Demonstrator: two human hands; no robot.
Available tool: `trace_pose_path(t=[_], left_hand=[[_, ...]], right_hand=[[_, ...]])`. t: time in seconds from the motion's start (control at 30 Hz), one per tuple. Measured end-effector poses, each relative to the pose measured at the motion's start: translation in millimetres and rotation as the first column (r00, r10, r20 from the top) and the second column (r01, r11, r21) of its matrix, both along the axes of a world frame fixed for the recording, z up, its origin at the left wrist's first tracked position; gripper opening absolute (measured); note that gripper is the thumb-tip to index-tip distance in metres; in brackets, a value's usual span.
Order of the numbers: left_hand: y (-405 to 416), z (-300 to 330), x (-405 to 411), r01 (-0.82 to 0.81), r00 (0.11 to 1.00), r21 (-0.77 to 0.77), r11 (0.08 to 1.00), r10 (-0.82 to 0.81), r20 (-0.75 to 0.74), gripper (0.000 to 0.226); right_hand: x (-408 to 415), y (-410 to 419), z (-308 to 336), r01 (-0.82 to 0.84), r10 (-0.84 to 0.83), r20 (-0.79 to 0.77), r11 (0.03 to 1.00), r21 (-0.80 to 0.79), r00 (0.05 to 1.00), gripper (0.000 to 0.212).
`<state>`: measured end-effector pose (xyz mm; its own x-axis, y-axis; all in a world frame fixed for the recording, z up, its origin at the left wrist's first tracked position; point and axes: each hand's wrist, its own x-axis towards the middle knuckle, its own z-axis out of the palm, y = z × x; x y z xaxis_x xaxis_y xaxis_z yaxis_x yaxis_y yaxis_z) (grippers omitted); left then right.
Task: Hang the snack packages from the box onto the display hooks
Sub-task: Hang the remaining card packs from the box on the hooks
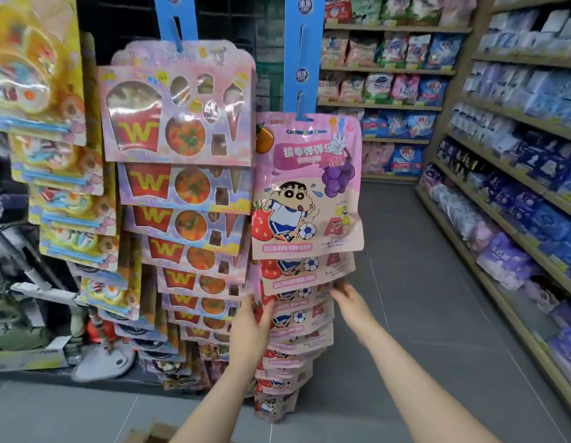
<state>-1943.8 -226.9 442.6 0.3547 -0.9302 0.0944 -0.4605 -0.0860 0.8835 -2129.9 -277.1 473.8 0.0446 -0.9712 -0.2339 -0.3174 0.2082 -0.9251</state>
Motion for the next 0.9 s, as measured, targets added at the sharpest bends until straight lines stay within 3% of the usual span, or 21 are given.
trace_pose_path(t=[0.17,0.37,0.5,0.77,0.9], left_hand=[[-4.8,-1.1,20.1,-0.058,0.994,-0.057,0.997,0.063,0.089,0.027],[-5.3,-2.8,28.2,0.082,0.994,-0.066,0.994,-0.076,0.084,0.024],[4.3,-0.3,36.1,0.129,0.990,0.016,0.992,-0.129,0.061,0.037],[57.6,44.1,86.7,0.090,0.968,0.000,0.996,-0.087,0.235,0.036],[90.6,46.6,129.6,0.081,0.940,0.005,0.997,-0.078,0.331,0.047]], right_hand=[[2.5,15.6,-22.5,-0.027,0.019,-0.090,0.995,-0.095,0.996,0.042],[-0.3,12.9,-19.8,-0.011,0.007,-0.046,0.996,-0.083,0.999,0.047],[-19.4,26.6,-9.6,0.057,-0.057,-0.013,0.997,-0.047,0.998,0.050],[-24.1,74.4,41.0,0.023,-0.028,-0.061,0.996,-0.084,0.998,0.042],[4.6,101.6,54.5,-0.015,0.007,-0.081,0.996,-0.091,0.997,0.043]])
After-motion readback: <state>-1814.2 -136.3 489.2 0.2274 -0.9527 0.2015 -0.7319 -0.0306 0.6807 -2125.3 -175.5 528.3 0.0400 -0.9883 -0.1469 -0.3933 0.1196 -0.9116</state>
